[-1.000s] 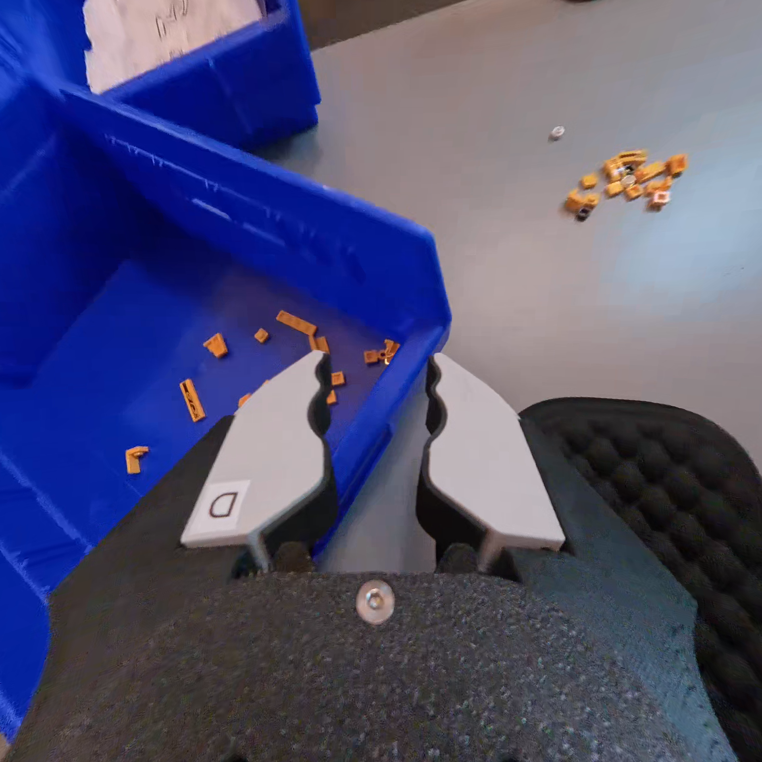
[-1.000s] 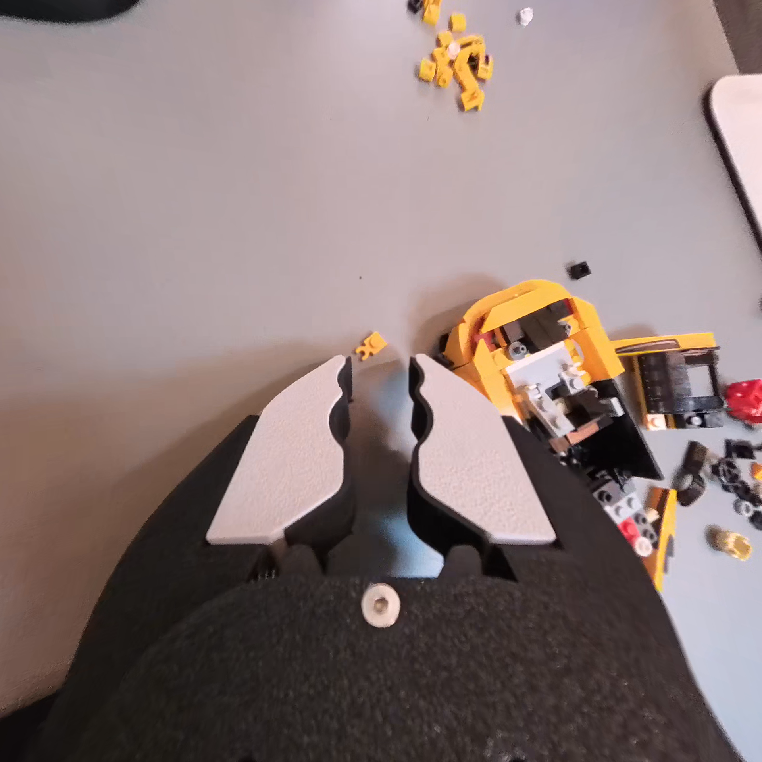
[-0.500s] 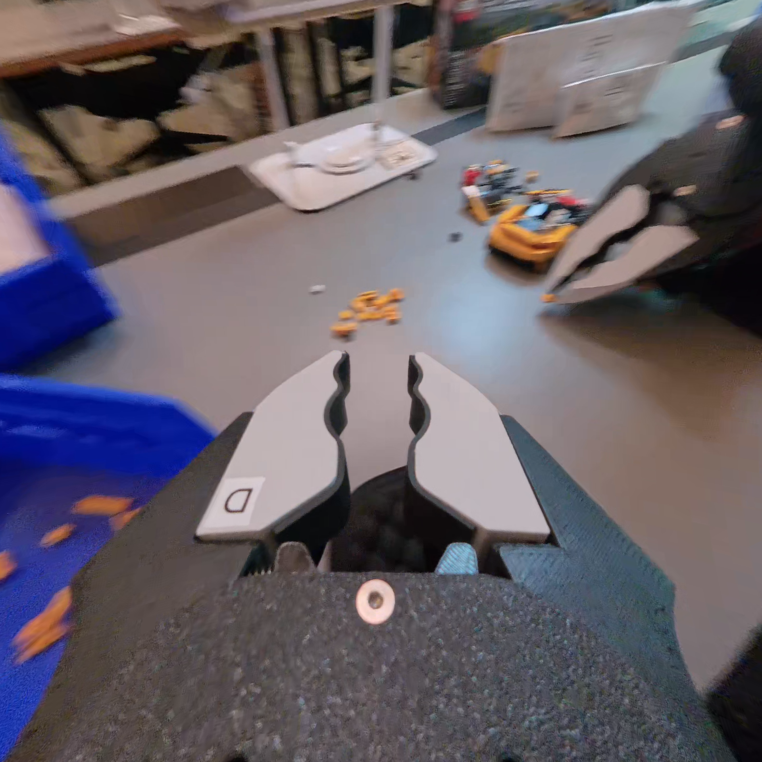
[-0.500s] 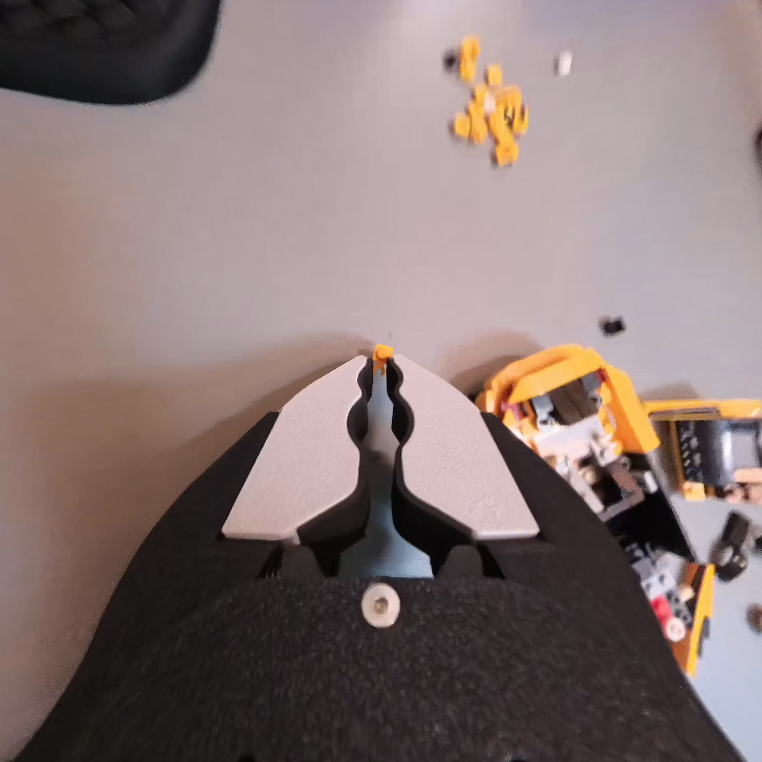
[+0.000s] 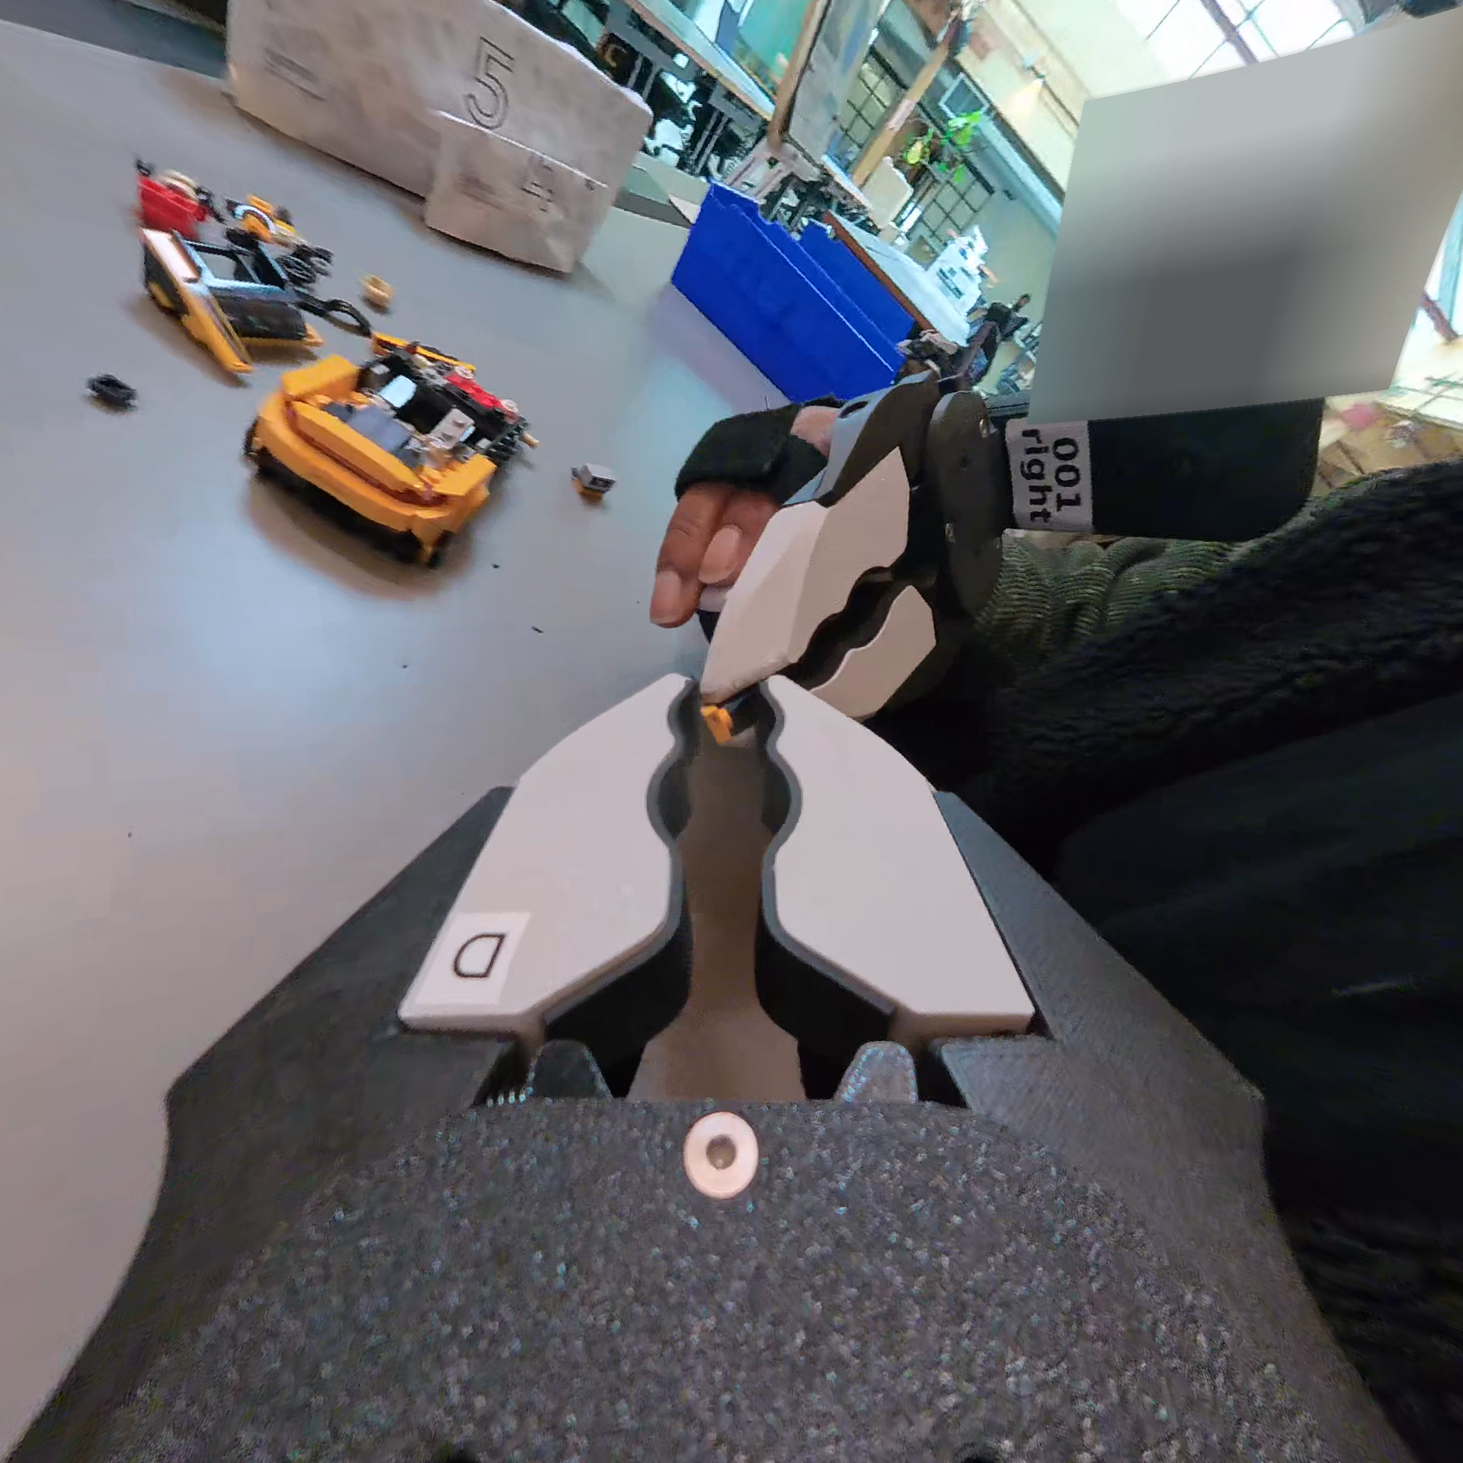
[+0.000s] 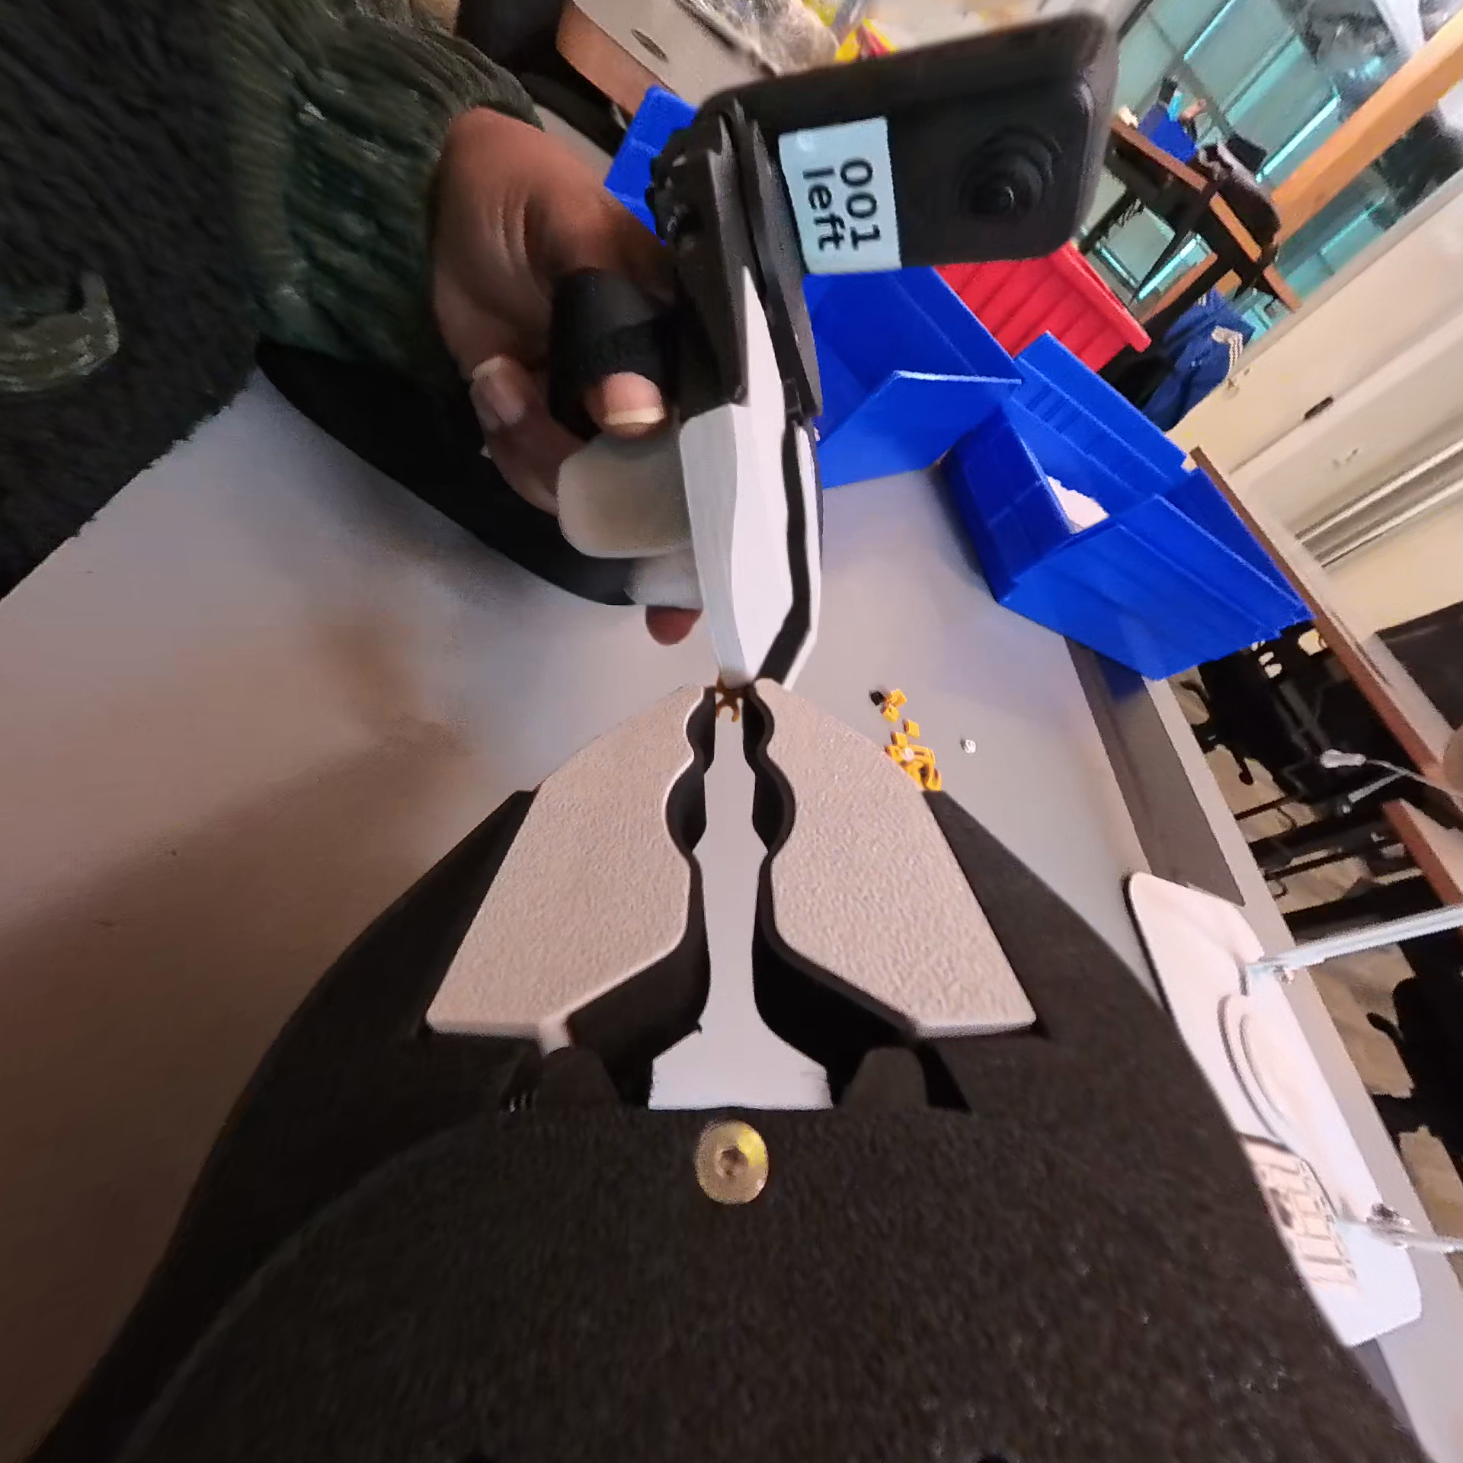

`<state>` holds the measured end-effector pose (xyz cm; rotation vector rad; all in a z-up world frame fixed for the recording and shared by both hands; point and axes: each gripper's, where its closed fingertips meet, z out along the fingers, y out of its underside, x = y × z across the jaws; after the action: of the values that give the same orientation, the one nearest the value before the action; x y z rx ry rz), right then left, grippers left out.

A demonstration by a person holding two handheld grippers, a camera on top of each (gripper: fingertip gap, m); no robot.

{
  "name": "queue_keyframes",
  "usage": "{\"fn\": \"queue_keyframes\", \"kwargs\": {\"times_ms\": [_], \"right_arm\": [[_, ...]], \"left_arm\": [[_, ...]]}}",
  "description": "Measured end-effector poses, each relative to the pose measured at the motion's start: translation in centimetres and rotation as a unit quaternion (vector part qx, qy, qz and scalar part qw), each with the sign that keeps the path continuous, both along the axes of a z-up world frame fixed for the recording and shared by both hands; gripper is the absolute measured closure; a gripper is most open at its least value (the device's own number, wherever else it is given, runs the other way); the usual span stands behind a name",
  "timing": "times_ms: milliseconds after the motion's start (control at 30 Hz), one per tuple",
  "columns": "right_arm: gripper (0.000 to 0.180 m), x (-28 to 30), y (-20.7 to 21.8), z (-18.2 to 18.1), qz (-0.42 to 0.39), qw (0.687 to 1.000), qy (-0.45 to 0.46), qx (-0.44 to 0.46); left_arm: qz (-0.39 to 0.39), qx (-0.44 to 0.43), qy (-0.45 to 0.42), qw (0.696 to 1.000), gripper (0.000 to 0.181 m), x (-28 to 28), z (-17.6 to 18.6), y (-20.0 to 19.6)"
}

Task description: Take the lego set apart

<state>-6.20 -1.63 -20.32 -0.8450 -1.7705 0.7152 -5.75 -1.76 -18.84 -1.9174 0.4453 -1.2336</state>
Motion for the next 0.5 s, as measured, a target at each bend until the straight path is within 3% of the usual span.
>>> {"fn": "queue_keyframes", "kwargs": {"times_ms": [300, 500], "right_arm": [[0.175, 0.5, 1.6, 1.0, -0.033, 0.999, 0.027, 0.016], [0.175, 1.2, 3.3, 1.6, -0.069, 0.997, 0.037, 0.009]], "left_arm": [[0.007, 0.0, 0.016, 1.0, 0.181, -1.2, 0.0, 0.7], [0.032, 0.017, 0.087, 0.996, 0.181, -2.5, -0.8, 2.1]]}}
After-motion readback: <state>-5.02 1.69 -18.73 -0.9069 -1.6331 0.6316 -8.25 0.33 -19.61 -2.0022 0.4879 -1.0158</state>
